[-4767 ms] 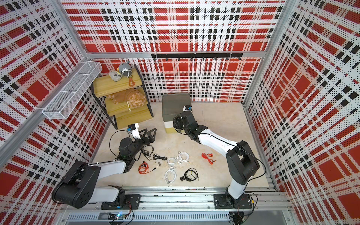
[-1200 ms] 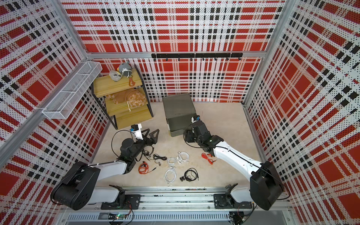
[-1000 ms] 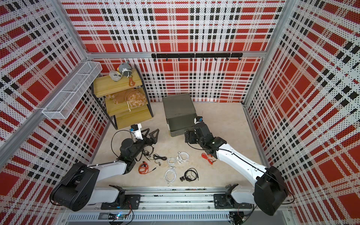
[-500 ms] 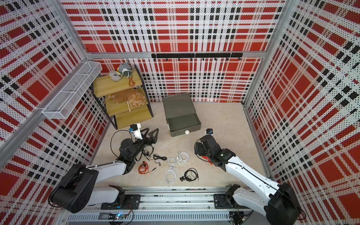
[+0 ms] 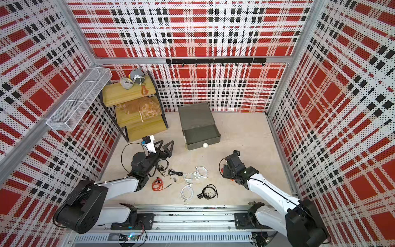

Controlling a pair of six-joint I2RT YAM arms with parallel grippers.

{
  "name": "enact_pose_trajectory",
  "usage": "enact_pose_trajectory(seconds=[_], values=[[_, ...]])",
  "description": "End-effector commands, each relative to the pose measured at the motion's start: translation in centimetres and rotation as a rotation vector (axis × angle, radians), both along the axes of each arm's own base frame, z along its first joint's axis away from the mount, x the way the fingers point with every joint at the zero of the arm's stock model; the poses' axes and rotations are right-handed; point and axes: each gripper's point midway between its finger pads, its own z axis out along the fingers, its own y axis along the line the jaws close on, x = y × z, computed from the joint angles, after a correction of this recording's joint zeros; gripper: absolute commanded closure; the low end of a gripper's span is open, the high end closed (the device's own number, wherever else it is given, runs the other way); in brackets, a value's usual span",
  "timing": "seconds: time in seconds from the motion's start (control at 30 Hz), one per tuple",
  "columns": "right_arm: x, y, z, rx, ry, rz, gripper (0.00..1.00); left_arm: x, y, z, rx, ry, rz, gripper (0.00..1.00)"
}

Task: Place the wired earphones into the drawer by color
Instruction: Pick up the wired earphones from the center of the board.

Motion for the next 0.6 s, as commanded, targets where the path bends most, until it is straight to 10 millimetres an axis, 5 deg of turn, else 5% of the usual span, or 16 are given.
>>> enact_pose_trajectory(seconds=[0.0,0.57], values=[[-0.3,0.2,-0.9,0.013,0.040,0.005,0.39,-0.4,-0.2,0.8,0.008,-0.037,-0.006,0.03],[-1.1,-0.9,-3.8,-0.077,0.148,-0.012,0.57,-0.4,-0.2,0.7,0.010,-0.035,-0.004,0.03]])
